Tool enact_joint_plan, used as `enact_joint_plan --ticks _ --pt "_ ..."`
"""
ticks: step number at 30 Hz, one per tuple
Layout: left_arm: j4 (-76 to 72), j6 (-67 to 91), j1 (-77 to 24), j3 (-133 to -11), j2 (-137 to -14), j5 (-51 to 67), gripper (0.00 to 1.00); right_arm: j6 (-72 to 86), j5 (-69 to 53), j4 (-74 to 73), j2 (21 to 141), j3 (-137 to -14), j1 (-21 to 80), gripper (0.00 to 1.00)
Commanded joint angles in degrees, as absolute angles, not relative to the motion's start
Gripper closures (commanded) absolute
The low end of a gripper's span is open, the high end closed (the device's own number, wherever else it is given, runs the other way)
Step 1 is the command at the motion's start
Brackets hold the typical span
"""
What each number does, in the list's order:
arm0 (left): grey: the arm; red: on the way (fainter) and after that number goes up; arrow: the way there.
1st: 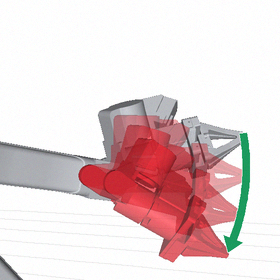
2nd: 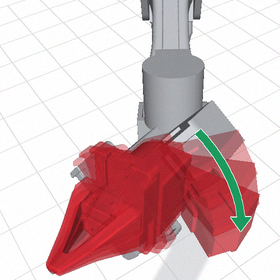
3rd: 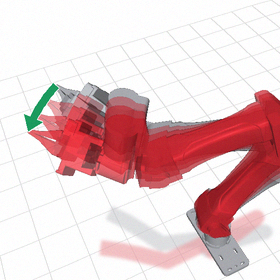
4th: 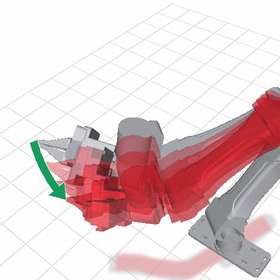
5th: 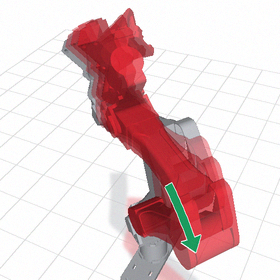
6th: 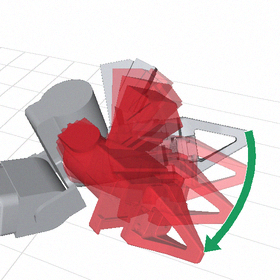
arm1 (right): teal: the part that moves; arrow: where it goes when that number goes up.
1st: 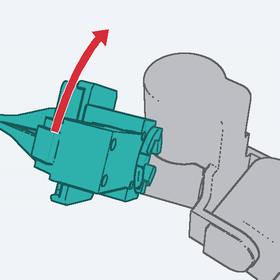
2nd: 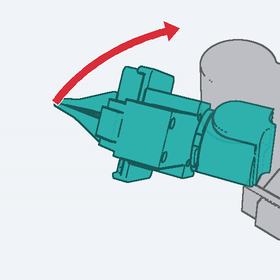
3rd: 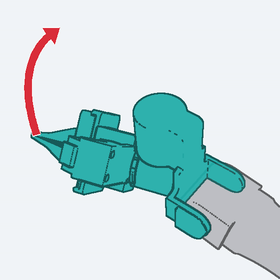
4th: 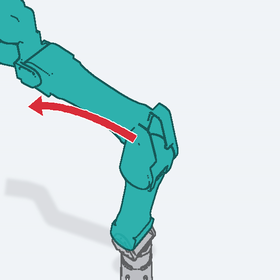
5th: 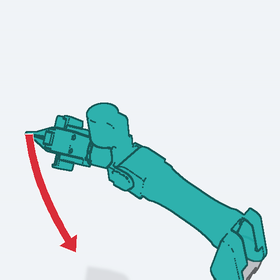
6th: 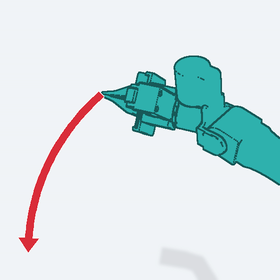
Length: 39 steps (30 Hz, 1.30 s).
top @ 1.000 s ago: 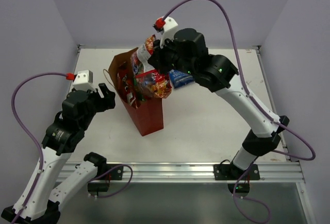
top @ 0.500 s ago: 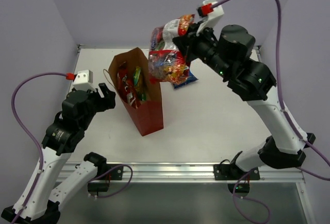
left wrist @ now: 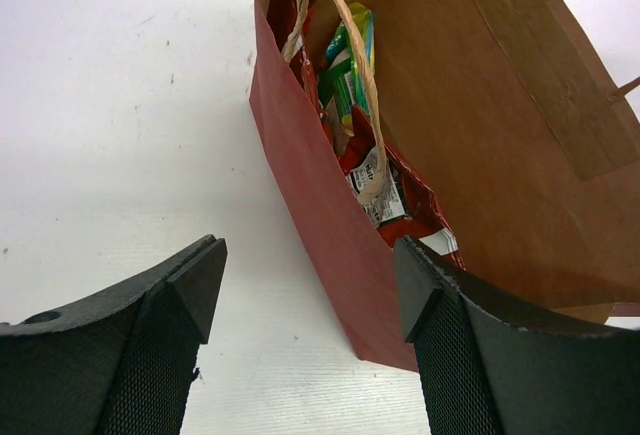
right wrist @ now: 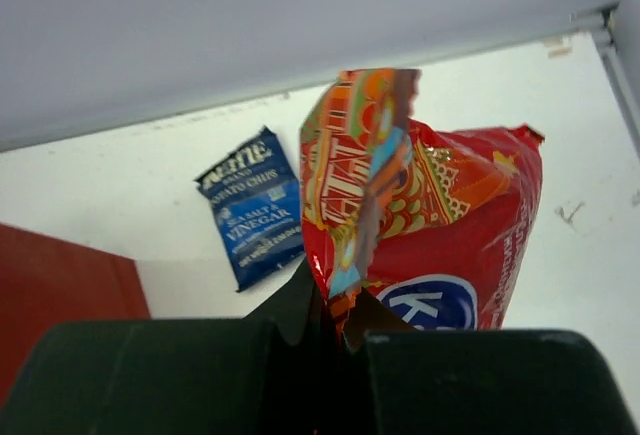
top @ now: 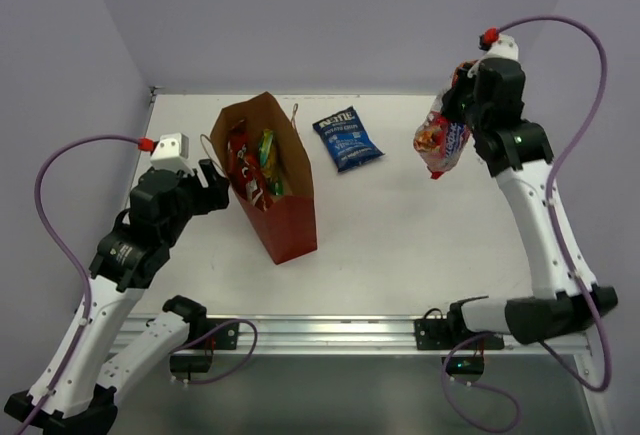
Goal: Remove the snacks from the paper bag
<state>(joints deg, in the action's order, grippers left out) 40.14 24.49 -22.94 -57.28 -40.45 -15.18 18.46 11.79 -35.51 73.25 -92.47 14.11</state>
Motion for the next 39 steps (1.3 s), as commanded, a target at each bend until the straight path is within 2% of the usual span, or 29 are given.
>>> enact_joint_plan --ticks 1,6,8,10,14,21,24,29,30,33,34,35,37,39 --pt "37.44 24.87 -23.12 -56.95 -40.78 -14.68 0.26 23.29 3.09 -26.19 82.41 -93.86 10.12 1.0" --pt "37.88 25.75 -23.12 -56.69 -40.78 -14.68 0.26 26.26 -2.1 -26.46 103.92 -111.07 6.86 1.0" --pt "38.49 25.93 -23.12 -57.04 -40.78 -14.94 0.25 27.94 -4.74 -25.58 108.09 -118.78 6.16 1.0" --pt "39.29 26.45 -23.12 -57.13 -40.69 -15.38 0.25 30.4 -7.02 -20.69 110.65 -120.5 5.28 1.0" --pt "39.9 26.98 -23.12 -57.22 -40.52 -15.82 0.25 35.58 -8.88 -9.62 107.5 -111.29 3.61 1.0" --pt "39.03 26.81 -23.12 -57.39 -42.18 -16.0 0.25 47.28 -13.43 -7.65 106.43 -93.8 -3.68 0.99" --pt "38.06 26.81 -23.12 -57.57 -43.41 -15.12 0.25 46.33 -14.42 -9.04 106.61 -87.29 -5.09 0.91" --pt "36.56 27.07 -23.12 -57.74 -45.0 -13.71 0.25 41.23 -10.56 -15.71 104.86 -81.04 -5.45 0.63" --pt "36.21 27.33 -23.12 -57.83 -45.61 -13.28 0.25 39.57 -9.5 -17.12 103.9 -80.77 -5.45 0.52" --pt "35.33 27.86 -23.12 -58.45 -46.66 -12.22 0.25 36.23 -4.76 -22.57 100.74 -80.51 -5.45 0.34" --pt "35.16 28.04 -23.12 -58.97 -47.02 -11.87 0.25 35.43 -3.35 -25.46 99.68 -80.68 -5.45 0.22" --pt "34.98 28.12 -23.12 -59.41 -47.46 -11.6 0.25 34.72 -0.29 -26.97 98.54 -80.77 -5.45 0.16" --pt "34.63 28.56 -23.12 -60.37 -48.86 -11.25 0.25 33.14 2.62 -29.96 94.69 -81.21 -5.45 0.08" --pt "34.63 29.26 -23.12 -60.99 -50.61 -11.16 0.25 32.35 4.13 -32.43 91.69 -81.3 -5.45 0.07"
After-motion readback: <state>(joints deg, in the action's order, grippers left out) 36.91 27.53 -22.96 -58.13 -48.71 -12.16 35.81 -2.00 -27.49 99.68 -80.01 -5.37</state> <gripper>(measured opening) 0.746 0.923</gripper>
